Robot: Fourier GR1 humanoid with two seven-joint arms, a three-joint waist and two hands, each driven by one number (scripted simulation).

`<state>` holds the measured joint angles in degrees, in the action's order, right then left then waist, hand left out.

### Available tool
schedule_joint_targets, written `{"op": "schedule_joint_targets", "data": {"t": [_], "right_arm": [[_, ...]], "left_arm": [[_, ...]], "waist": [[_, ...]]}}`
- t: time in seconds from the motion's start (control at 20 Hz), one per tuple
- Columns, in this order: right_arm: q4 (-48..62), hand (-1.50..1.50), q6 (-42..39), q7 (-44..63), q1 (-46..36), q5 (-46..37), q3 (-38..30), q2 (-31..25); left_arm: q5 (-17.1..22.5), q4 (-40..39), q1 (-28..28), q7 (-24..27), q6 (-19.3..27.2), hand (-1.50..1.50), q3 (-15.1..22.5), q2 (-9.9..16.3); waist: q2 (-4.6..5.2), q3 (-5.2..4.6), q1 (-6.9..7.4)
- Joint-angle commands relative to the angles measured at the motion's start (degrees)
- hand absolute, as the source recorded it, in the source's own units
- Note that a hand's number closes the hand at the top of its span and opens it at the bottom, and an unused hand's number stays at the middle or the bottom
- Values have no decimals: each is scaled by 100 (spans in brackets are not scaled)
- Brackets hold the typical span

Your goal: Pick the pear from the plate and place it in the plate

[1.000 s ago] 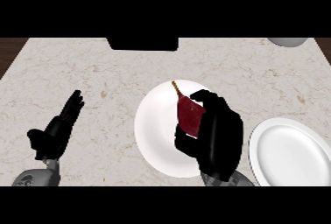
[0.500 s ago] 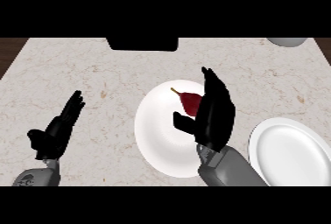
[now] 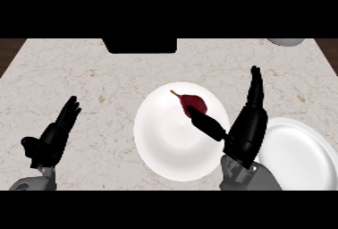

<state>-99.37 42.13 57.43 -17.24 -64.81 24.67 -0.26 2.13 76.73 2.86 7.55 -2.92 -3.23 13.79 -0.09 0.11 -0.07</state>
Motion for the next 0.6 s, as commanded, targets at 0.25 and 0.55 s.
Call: {"op": "schedule_joint_targets", "data": {"t": [0.25, 0.55], "right_arm": [[-2172, -150, 1385, -1105, 2757, 1402, 486, -1038], [-2412, -150, 2423, -2824, 3959, 2927, 978, -2425]], "left_arm": [[-50, 1, -168, 24, 21, 0, -28, -35], [-23, 213, -204, -73, 42, 0, -8, -148]], "waist": [[-13, 0, -105], [-16, 8, -49]]}}
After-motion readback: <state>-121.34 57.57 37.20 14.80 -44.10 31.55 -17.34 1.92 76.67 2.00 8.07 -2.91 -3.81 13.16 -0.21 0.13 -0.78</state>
